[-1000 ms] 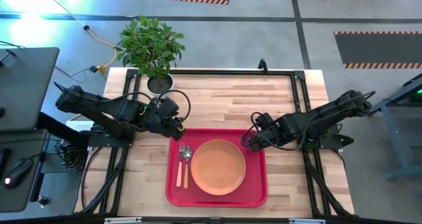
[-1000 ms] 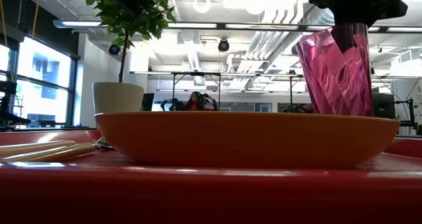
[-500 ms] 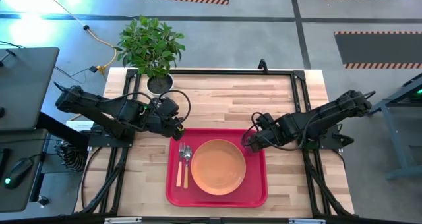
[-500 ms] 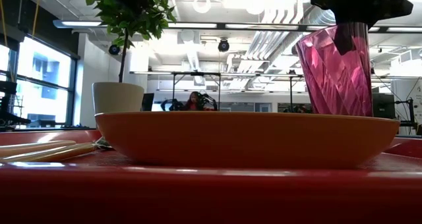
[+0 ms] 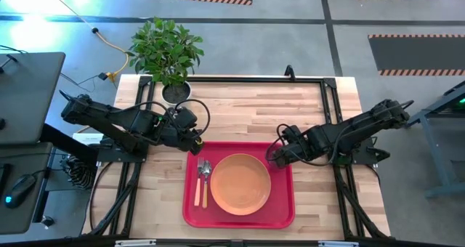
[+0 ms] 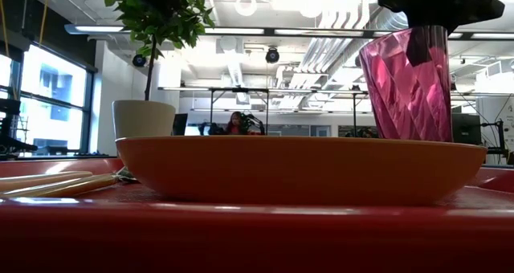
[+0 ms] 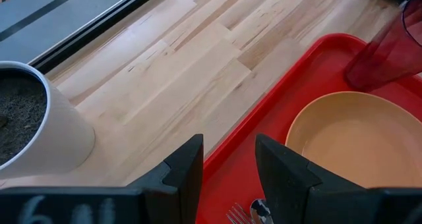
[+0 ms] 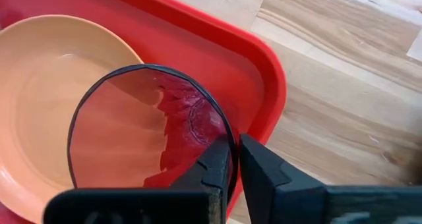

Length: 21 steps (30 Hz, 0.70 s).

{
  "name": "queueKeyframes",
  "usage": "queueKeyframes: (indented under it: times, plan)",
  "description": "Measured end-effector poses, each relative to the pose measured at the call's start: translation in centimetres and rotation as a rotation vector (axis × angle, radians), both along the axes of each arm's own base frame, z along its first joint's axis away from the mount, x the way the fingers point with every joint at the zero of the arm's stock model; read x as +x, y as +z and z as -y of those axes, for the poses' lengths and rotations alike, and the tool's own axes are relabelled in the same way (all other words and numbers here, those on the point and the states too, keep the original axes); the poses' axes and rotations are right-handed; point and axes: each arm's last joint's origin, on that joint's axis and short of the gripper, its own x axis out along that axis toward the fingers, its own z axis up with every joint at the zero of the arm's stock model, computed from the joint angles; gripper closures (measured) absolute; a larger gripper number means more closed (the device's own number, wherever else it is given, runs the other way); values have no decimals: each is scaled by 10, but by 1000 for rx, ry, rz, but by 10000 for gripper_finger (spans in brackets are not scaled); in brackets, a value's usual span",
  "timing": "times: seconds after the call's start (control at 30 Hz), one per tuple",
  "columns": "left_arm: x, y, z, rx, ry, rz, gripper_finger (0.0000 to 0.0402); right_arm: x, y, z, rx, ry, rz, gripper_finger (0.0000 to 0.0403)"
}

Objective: Pick and place plate/cup/fork/spoon on tray
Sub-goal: Put the red cup on the red serving tray to the top right of the orange plate

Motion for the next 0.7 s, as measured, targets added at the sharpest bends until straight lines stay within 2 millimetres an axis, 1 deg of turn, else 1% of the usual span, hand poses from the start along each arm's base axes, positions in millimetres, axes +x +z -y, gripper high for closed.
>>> queueKeyframes:
  times: [0.1,0.27,0.37,0.47,0.7]
  plan:
    - [0,0,0,0,0,0,273,1,0,0,5,-1,10,368]
    - [0,0,0,0,0,0,273,1,0,0,6,-7,10,327]
    - [0,0,0,0,0,0,273,1,0,0,6,-7,10,311]
    - [0,0,0,0,0,0,273,1,0,0,5,-7,6,305]
    - [0,0,0,0,0,0,273,0,0,0,11,-5,1,304]
